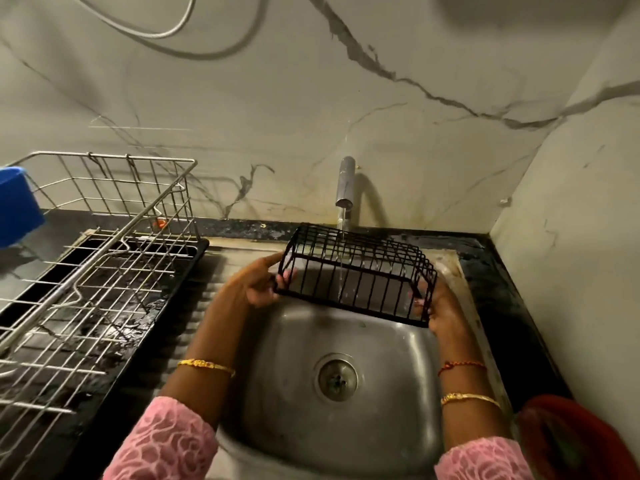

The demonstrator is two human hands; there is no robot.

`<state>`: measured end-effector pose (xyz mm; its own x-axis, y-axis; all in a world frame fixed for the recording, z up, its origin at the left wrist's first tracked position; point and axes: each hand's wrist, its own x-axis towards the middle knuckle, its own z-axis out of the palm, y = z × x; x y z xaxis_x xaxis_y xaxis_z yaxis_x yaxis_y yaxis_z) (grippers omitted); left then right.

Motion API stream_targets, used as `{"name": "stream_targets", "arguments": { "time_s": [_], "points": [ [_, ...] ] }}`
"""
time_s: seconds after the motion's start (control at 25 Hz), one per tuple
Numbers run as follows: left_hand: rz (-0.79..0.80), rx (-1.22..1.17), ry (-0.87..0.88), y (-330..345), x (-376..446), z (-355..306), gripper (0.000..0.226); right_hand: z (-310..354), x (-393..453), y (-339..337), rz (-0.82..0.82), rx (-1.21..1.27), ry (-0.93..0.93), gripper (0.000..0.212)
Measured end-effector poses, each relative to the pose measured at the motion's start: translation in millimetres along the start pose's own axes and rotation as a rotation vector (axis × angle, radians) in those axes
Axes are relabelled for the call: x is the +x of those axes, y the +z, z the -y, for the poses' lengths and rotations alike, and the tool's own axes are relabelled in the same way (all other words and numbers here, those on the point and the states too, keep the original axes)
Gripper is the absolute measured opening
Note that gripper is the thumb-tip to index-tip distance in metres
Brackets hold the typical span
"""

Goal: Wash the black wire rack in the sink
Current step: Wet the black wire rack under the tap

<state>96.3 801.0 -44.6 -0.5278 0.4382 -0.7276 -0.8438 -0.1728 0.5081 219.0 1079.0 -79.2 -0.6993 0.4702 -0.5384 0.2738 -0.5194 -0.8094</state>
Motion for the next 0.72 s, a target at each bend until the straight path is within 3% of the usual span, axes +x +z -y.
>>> {"name": "stream_targets", "arguments": {
  "time_s": [0.12, 0.24, 0.32, 0.44, 0.56, 0.64, 0.72],
  "points": [
    [0.050, -0.328, 0.051, 16, -16, -9, 0.035, -13, -2, -1, 0.019, 0.097, 0.125, 0.031],
    [0.082, -0.511, 0.204, 39, -33, -9, 0.034, -25, 5, -7, 0.076, 0.097, 0.331, 0.026],
    [0.087, -0.617, 0.273, 54, -35, -7, 0.039, -34, 7, -10, 0.148, 0.121, 0.471, 0.033],
    [0.070, -0.681, 0.280, 82, -32, 1, 0.037, -52, 5, -9, 0.097, 0.104, 0.532, 0.046],
    [-0.011, -0.622, 0.320, 109, -22, 9, 0.032, -50, -14, 0, 0.049, -0.095, 0.367, 0.060],
    [-0.059, -0.566, 0.355, 124, -15, 17, 0.029, -35, -31, 11, 0.138, -0.296, -0.027, 0.057],
    [-0.099, -0.500, 0.402, 131, -5, 21, 0.031, -23, -39, 26, 0.300, -0.499, -0.317, 0.077]
  ]
}}
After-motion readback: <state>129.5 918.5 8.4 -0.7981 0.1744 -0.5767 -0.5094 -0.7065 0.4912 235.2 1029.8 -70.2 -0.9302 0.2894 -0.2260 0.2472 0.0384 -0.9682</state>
